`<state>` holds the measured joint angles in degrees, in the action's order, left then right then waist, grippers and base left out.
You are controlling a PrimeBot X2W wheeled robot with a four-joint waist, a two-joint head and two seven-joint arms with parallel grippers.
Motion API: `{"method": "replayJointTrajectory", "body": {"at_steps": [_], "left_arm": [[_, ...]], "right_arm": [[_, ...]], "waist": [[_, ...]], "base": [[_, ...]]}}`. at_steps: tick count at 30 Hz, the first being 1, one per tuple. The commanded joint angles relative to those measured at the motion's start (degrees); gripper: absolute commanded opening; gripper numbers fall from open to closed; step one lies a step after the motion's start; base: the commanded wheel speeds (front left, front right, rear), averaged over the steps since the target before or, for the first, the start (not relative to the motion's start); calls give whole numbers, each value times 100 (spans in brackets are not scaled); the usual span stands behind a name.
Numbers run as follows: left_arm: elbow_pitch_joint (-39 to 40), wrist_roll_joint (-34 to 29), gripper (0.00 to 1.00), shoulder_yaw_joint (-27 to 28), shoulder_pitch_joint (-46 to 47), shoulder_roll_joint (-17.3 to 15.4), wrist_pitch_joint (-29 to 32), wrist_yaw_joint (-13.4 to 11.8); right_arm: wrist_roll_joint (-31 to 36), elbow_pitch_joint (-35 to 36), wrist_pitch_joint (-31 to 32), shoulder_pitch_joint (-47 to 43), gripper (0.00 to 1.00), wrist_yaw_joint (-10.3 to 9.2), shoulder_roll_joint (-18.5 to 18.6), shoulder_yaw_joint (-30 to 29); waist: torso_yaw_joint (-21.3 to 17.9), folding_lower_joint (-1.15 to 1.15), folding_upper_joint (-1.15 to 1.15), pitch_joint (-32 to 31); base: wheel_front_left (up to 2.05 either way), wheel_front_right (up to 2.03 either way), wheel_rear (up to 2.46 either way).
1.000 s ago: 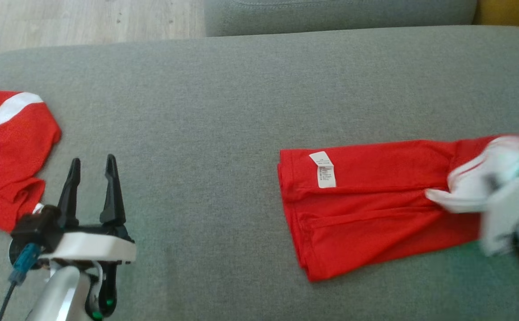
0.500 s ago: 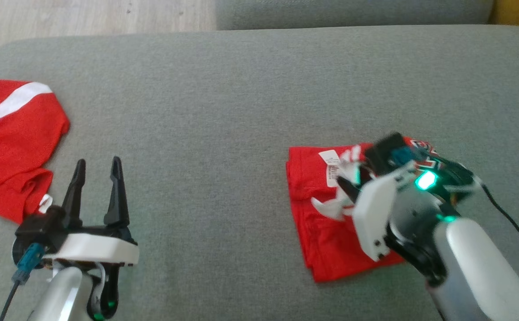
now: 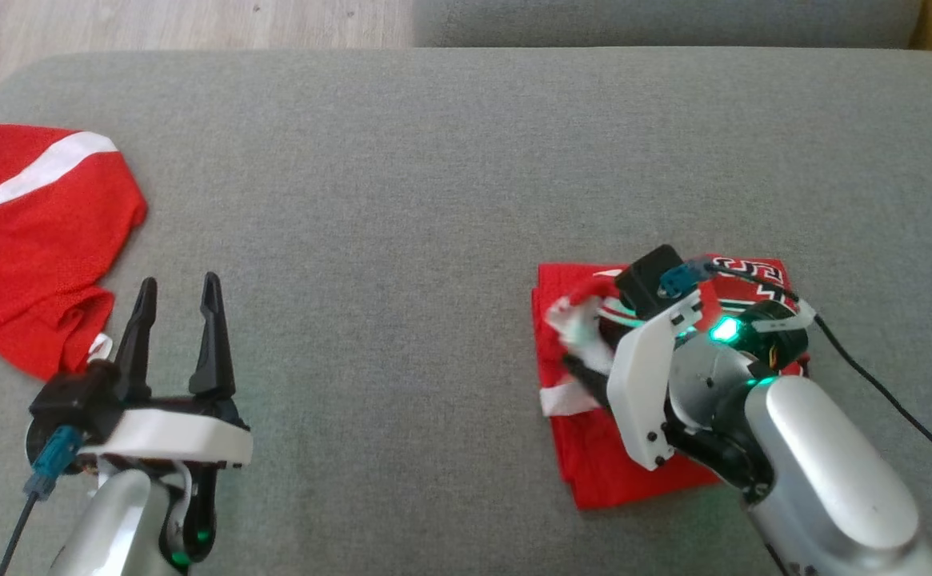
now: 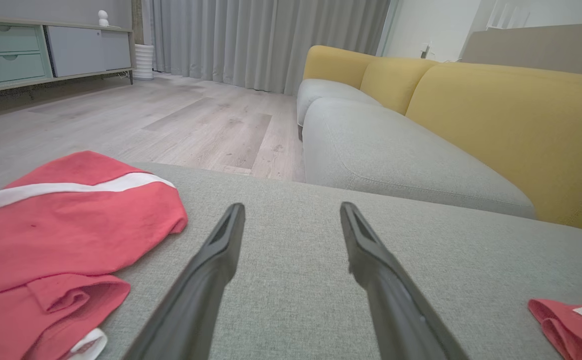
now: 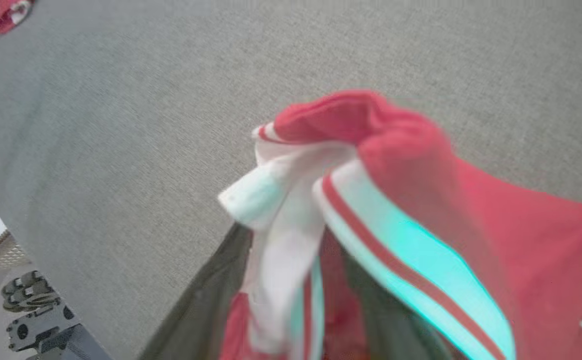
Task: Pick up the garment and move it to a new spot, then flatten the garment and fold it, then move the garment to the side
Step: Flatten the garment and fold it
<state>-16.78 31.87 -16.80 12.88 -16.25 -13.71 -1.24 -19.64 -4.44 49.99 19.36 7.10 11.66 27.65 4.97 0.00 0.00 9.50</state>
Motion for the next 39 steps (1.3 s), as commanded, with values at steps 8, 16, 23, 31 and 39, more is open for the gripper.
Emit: {"method": "replayJointTrajectory", "body": {"at_steps": [8,16,23,31,39], "left_arm": [[121,31,100,237,257,-190,-63,-14],[171,36,100,246,249,-234,-73,-29],[172,36,100,197,291,-233,-77,-7],[185,19,100,230,163,-228,-98,-43],[363,-109,100,462,-320,-217,-125,-121]], "right_arm": [[-1005,1724,84,-194,100,39,60,-615],[-319,2350,-650,-627,100,39,180,-2349],[311,1647,-1911,-1182,100,39,373,-2602],[855,957,-3946,-1694,100,39,-110,-2750],[1199,331,-5211,-1987,100,39,-590,-2988]], "waist": [[-111,0,0,-49],[-189,0,0,-55],[-152,0,0,-55],[-101,0,0,-236],[-265,0,0,-551]], "base": [[0,0,0],[0,0,0],[0,0,0],[0,0,0],[0,0,0]]}}
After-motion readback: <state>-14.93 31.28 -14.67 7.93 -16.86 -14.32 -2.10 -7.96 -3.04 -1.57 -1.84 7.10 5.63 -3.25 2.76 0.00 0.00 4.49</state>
